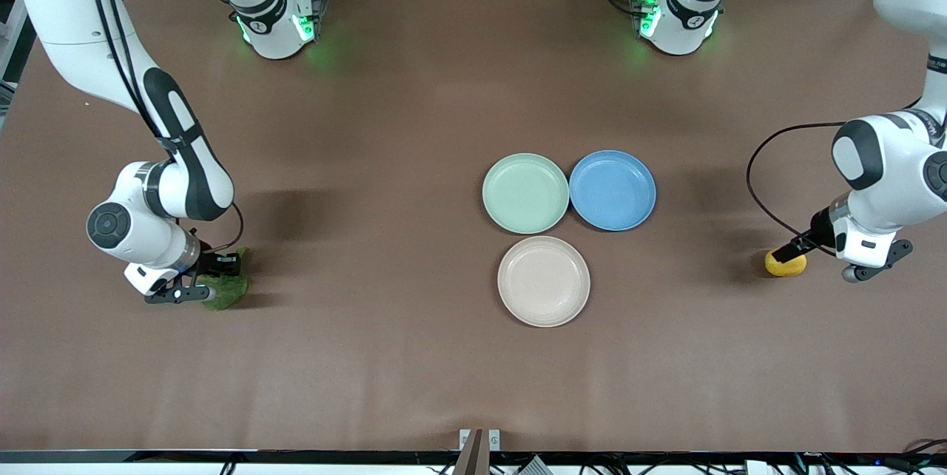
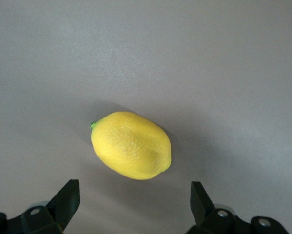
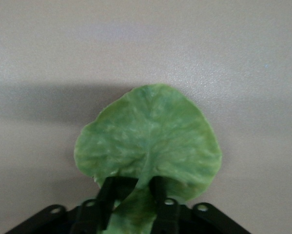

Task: Place lemon and lettuce in plates
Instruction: 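Grasp the lettuce with the right gripper while the left gripper grasps the lemon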

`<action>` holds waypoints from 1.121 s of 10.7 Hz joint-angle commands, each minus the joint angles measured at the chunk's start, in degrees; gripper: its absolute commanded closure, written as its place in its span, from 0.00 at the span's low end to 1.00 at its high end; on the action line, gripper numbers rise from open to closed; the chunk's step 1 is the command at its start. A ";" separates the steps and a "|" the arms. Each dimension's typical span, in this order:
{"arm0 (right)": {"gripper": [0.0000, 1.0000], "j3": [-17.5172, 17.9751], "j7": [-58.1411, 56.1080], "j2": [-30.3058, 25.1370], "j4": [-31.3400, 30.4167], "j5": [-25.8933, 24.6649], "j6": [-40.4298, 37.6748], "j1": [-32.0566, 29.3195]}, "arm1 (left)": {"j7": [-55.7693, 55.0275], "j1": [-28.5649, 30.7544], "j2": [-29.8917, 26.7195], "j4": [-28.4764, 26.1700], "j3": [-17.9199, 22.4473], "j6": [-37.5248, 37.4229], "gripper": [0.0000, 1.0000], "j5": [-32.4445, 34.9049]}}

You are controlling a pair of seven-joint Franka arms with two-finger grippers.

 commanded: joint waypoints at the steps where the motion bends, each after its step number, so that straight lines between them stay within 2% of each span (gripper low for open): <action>1: 1.00 0.67 -1.18 -0.33 1.26 0.82 -2.03 -0.23 | -5.25 -0.09 3.53 2.64 -0.31 2.15 0.00 1.09; 2: 1.00 1.45 -1.01 -1.03 3.26 0.82 -5.25 -0.05 | -5.78 -0.17 4.76 3.60 -0.31 2.16 0.00 1.10; 5: 1.00 3.38 1.26 -1.65 15.45 0.90 -23.08 0.03 | -5.88 0.17 8.45 5.45 -0.31 2.16 0.00 1.10; 8: 1.00 8.38 10.30 -1.82 19.97 0.90 -28.83 0.21 | -5.36 0.26 9.25 5.81 -0.22 2.33 0.00 1.27; 9: 1.00 11.10 15.12 -2.52 19.98 0.82 -29.01 0.30 | -4.92 0.44 9.25 5.72 -0.22 4.86 0.24 2.75; 10: 1.00 14.26 22.13 -2.79 19.89 0.82 -29.54 0.99 | -4.82 0.61 9.25 5.72 -0.22 5.14 0.71 3.72; 11: 1.00 16.73 29.50 -3.05 19.98 0.64 -30.15 2.92 | -4.91 0.88 9.25 5.72 -0.22 5.14 1.00 3.73; 12: 1.00 18.06 37.15 -3.23 20.15 0.55 -30.16 5.98 | -4.91 0.88 9.08 5.72 -0.22 5.14 1.00 3.73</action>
